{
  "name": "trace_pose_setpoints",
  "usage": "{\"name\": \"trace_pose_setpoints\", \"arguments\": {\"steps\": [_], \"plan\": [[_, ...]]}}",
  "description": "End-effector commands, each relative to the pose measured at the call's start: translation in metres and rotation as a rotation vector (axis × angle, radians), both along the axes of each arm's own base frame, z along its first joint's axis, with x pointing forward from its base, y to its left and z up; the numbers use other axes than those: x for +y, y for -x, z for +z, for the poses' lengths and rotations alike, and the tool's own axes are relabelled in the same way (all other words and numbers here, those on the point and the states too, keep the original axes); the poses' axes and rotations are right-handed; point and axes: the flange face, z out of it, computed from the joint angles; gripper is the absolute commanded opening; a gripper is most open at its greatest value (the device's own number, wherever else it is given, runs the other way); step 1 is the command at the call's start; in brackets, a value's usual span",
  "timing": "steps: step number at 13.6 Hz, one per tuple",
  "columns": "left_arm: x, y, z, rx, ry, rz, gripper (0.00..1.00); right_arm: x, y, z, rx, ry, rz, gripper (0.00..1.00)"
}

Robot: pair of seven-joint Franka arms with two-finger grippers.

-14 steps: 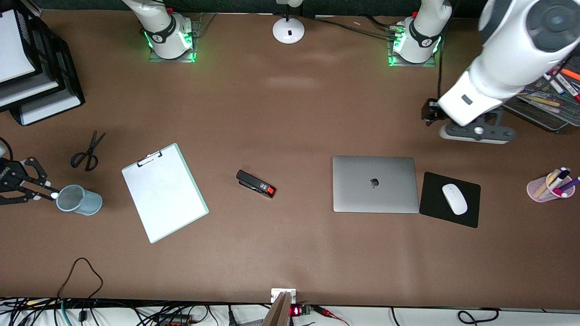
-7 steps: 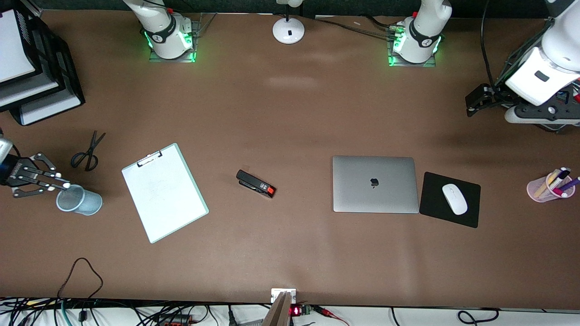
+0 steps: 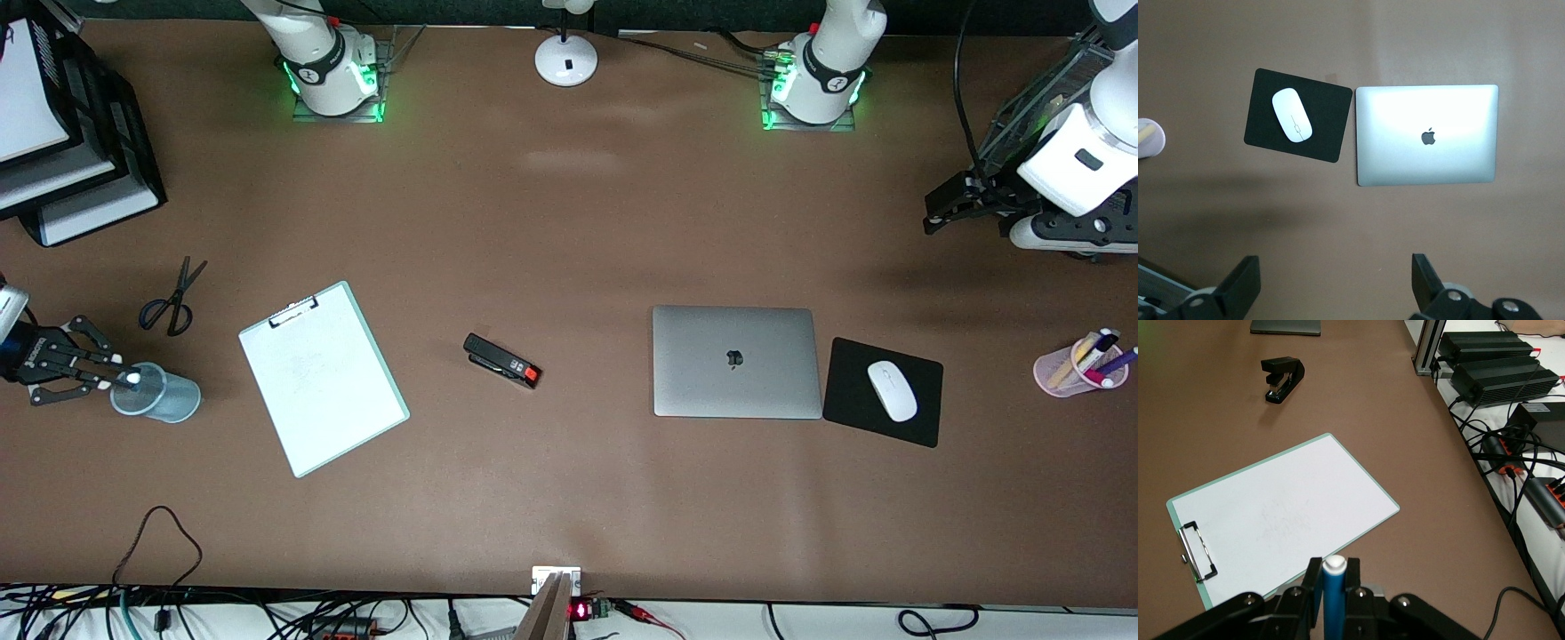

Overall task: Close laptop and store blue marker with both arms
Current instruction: 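Move the blue marker over the light blue cup with the right gripper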

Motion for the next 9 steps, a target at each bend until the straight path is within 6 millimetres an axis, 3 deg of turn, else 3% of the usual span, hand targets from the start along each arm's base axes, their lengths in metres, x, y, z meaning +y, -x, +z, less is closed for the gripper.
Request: {"name": "trace_pose_setpoints", "arguments": {"steps": [1,6,9], "plan": [[0.003,0.005,0.006,0.004,-0.019,-0.041,1.00,-0.016,-0.002,-0.009,-0.024,-0.047,0.011,0.06],[0.003,0.006,0.009,0.016,-0.021,-0.043,1.00,-0.037,0.009,-0.049,0.000,-0.073,0.005,0.06],[-0.002,0.005,0.012,0.016,-0.021,-0.049,1.00,-0.040,0.011,-0.050,0.000,-0.073,0.000,0.06]]}}
